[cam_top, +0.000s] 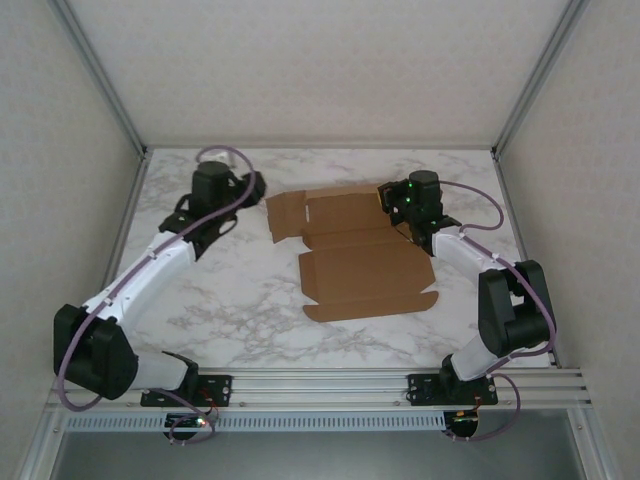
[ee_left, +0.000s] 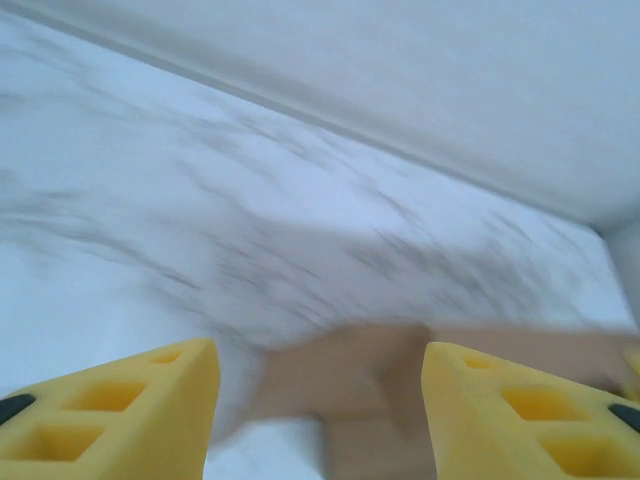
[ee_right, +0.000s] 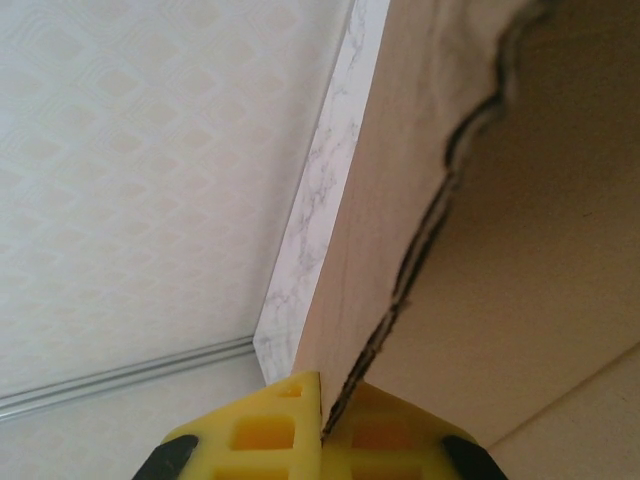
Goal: Fold the paper box
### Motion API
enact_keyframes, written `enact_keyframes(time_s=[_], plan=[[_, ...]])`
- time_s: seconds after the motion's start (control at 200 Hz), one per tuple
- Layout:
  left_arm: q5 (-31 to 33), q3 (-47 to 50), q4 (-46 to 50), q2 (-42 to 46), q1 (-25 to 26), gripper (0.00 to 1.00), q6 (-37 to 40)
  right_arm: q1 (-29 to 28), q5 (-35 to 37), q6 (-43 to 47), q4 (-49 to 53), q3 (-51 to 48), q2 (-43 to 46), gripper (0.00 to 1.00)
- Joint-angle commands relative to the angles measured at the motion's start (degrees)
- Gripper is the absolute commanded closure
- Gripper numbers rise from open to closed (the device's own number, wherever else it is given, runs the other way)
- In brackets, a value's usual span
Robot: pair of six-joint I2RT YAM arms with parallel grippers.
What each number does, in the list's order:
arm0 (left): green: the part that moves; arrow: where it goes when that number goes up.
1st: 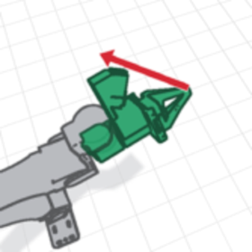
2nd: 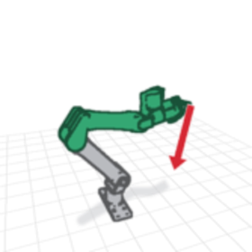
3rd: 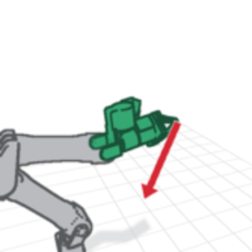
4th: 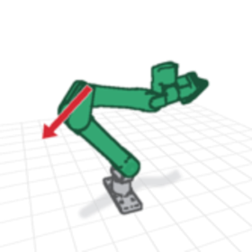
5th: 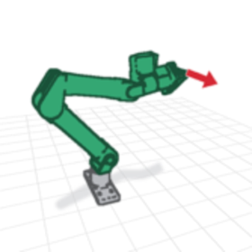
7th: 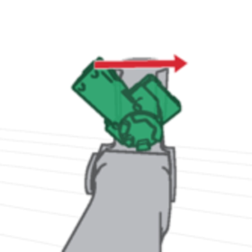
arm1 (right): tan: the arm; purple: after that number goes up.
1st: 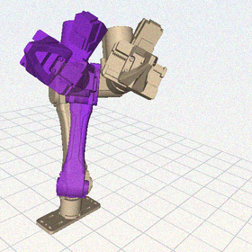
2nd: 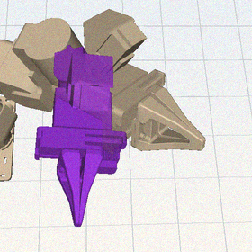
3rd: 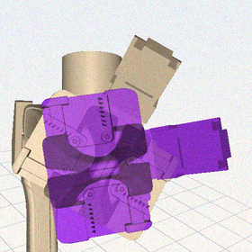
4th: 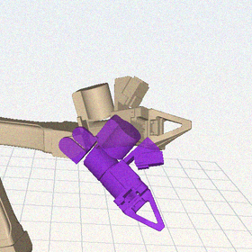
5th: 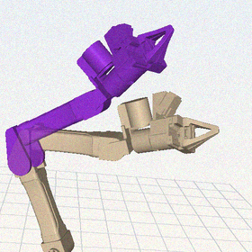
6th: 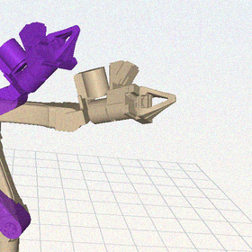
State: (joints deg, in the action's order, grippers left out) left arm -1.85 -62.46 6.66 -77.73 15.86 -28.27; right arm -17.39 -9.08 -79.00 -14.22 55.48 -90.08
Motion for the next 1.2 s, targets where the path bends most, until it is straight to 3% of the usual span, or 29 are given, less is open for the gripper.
enact_keyframes(time_s=[0.0,0.105,0.205,0.33,0.541,0.721,0.936,1.197], plan=[[2.76,2.95,0.27,-4.89,-6.38,0.46,-5.25,0.33,-0.5,1.76,-1.16,-0.73,0.79,1.0],[-1.32,2.07,-0.6,-12.41,-7.48,0.47,-3.77,0.3,-0.85,1.75,-1.34,-0.47,0.64,1.0],[-8.99,1.29,-1.93,-19.45,-7.59,0.47,-2.75,0.27,-1.16,1.75,-1.43,-0.16,0.62,1.0],[-16.41,3.28,-7.71,-23.35,-7.03,0.47,-0.95,0.34,-1.55,1.26,-2.09,-0.29,0.48,1.0],[-16.78,8.74,-16.38,-17.91,-0.72,0.46,10.73,0.29,-2.0,1.22,-2.14,-0.11,0.3,1.0],[-18.09,9.74,-19.04,-17.17,4.09,0.47,15.81,0.31,-2.96,0.45,-2.98,0.07,-0.6,1.0],[-19.49,10.4,-19.48,-15.29,7.28,0.52,18.9,0.31,-2.61,0.65,-2.13,0.33,-0.36,1.0],[-17.51,9.53,-14.45,-13.04,9.28,0.48,21.11,0.31,-1.9,1.8,-0.44,1.02,0.08,1.0]])
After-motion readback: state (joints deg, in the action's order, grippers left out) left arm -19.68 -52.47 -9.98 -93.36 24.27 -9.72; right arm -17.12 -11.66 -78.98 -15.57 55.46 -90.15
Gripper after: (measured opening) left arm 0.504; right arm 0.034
